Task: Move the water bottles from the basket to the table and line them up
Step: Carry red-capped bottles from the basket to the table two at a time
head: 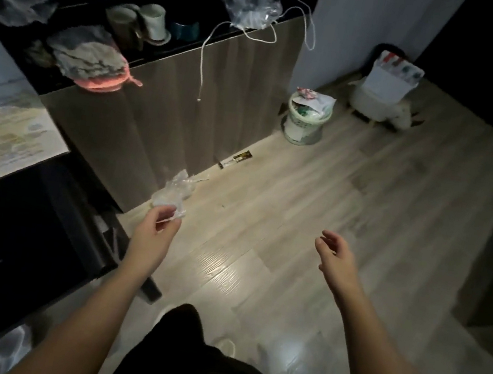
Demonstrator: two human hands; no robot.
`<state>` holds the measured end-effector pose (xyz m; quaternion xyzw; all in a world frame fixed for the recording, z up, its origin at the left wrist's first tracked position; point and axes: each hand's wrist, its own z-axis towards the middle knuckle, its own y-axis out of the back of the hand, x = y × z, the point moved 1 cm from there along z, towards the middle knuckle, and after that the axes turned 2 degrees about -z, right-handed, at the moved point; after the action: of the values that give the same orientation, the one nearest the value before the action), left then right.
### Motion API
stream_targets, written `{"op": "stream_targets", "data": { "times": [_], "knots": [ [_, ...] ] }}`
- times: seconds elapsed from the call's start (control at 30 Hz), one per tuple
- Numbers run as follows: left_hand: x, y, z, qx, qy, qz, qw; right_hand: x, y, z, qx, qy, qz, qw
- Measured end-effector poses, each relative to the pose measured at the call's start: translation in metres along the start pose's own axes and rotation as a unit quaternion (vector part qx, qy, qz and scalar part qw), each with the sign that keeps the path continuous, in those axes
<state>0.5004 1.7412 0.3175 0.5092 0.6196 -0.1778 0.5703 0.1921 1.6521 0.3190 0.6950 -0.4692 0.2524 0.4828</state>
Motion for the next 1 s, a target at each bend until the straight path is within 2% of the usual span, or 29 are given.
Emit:
{"op": "stream_targets", "data": {
  "times": [0.2,0.4,0.77,1.0],
  "knots": [
    [-0.039,-0.062,0.043,0.055,-0.023,0.001,0.998,-0.008,0.044,0.030,-0.049,-0.025,0.034,0.998],
    [-0.075,-0.135,0.108,0.098,-0.035,-0.017,0.994,-0.002,0.081,0.096,-0.095,-0.041,0.040,0.994],
    [-0.184,-0.250,0.265,0.148,-0.067,-0.015,0.987,0.064,0.128,0.259,-0.121,-0.063,0.042,0.990],
    [-0.230,-0.308,0.324,0.187,-0.079,0.007,0.979,0.091,0.150,0.331,-0.140,-0.056,0.068,0.986]
  ]
}}
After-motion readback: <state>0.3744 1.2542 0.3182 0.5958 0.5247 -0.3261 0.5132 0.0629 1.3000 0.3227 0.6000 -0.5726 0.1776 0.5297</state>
